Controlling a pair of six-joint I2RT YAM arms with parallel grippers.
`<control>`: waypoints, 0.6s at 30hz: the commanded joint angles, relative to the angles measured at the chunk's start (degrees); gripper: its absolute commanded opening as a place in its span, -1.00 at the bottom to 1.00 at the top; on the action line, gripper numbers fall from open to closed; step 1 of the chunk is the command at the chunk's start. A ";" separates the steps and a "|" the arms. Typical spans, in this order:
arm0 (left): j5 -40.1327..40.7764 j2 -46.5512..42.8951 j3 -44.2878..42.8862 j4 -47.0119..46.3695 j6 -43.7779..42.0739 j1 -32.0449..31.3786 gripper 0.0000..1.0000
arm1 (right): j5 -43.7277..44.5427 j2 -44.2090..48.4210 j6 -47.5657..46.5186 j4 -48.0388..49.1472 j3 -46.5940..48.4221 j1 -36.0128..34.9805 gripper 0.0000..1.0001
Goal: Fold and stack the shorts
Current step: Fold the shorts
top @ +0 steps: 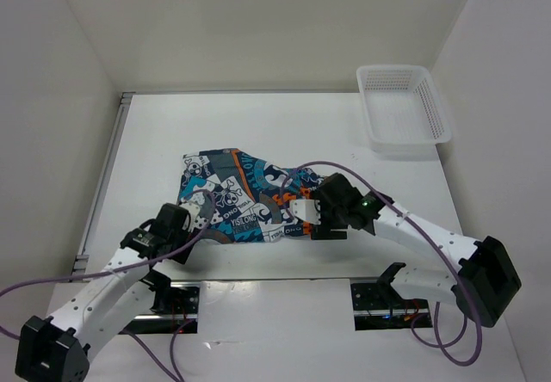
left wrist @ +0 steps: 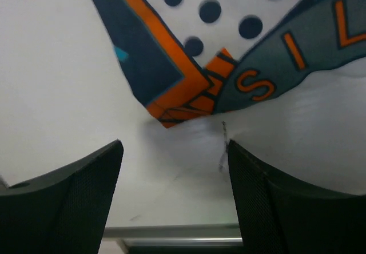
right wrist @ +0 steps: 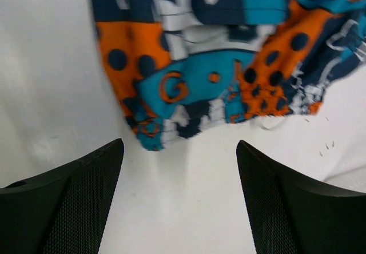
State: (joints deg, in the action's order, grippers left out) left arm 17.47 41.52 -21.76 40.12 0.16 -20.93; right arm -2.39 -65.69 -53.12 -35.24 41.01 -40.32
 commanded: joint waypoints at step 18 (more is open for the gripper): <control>5.20 11.21 1.82 -11.39 -0.16 -3.59 -0.45 | 0.01 -3.48 1.36 8.09 -4.28 -3.89 0.09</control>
State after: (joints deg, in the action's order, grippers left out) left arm 22.72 50.11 -18.94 26.20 0.19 -24.49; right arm -2.37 -68.31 -53.06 -31.09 37.69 -43.90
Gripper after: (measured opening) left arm 0.303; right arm 0.589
